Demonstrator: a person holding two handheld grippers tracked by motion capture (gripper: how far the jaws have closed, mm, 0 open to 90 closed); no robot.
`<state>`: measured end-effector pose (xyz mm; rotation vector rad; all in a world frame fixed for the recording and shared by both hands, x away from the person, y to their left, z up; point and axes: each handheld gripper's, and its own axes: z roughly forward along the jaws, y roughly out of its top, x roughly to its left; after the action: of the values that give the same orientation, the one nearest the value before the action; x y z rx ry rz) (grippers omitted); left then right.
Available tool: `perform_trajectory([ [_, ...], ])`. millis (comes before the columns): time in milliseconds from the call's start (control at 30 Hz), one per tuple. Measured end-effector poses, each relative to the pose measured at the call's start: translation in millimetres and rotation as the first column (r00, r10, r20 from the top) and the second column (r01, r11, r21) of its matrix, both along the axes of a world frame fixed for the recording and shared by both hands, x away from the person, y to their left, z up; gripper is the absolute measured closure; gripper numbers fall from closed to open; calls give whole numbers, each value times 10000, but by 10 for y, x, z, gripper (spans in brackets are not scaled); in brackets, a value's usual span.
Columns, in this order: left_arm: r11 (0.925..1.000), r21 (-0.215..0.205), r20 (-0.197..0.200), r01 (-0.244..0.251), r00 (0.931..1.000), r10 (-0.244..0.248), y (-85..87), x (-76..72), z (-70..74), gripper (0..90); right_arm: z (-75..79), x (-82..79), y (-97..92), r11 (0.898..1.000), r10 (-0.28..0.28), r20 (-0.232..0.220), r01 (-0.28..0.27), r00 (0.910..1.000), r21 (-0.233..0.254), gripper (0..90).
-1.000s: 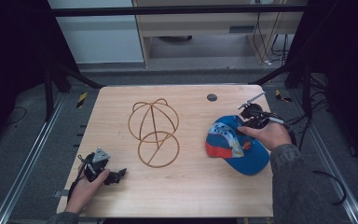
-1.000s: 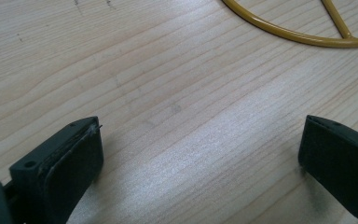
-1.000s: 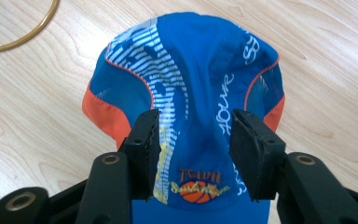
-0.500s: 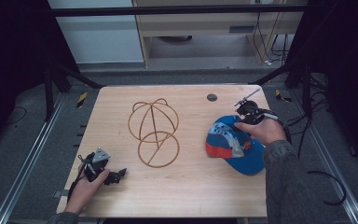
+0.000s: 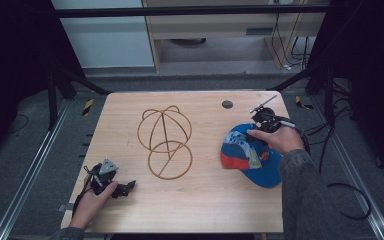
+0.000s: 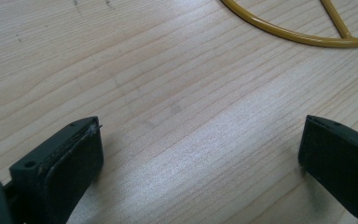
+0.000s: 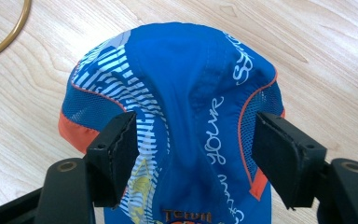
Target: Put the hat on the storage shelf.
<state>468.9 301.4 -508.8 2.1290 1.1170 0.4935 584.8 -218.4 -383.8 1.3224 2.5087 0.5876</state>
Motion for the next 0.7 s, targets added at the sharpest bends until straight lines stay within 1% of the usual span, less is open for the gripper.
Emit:
perform_trajectory([
  [67, 10000, 0, 4, -3, 10000, 3, 0, 0, 0, 0, -10, 7, 6, 9999, 110, -20, -110, 9999, 95, 371],
  [100, 10000, 2, 2, -1, 10000, 1, 0, 0, 0, 0, -23, 13, 18, 9997, 229, -20, -229, 9997, 49, 436],
  [133, 10000, -3, 3, -4, 10000, 4, 0, 0, 0, 0, -23, 13, 18, 9997, 229, -20, -229, 9997, 49, 436],
  [200, 10000, 0, 5, -2, 10000, 2, 0, 0, 0, 0, -41, 17, 35, 9994, 336, -49, -336, 9994, -55, 494],
  [267, 10000, -2, 5, -4, 10000, 4, -1, -1, 0, 0, -51, 23, 42, 9992, 387, -84, -387, 9992, -56, 538],
  [500, 10000, -1, 0, -1, 10000, 1, -1, -1, 0, 0, -61, 39, 43, 9989, 463, -155, -464, 9988, -4, 627],
  [700, 10000, 1, 0, -3, 10000, 3, -1, -1, 0, 0, -55, 53, 68, 9987, 514, -103, -515, 9986, -60, 631],
])
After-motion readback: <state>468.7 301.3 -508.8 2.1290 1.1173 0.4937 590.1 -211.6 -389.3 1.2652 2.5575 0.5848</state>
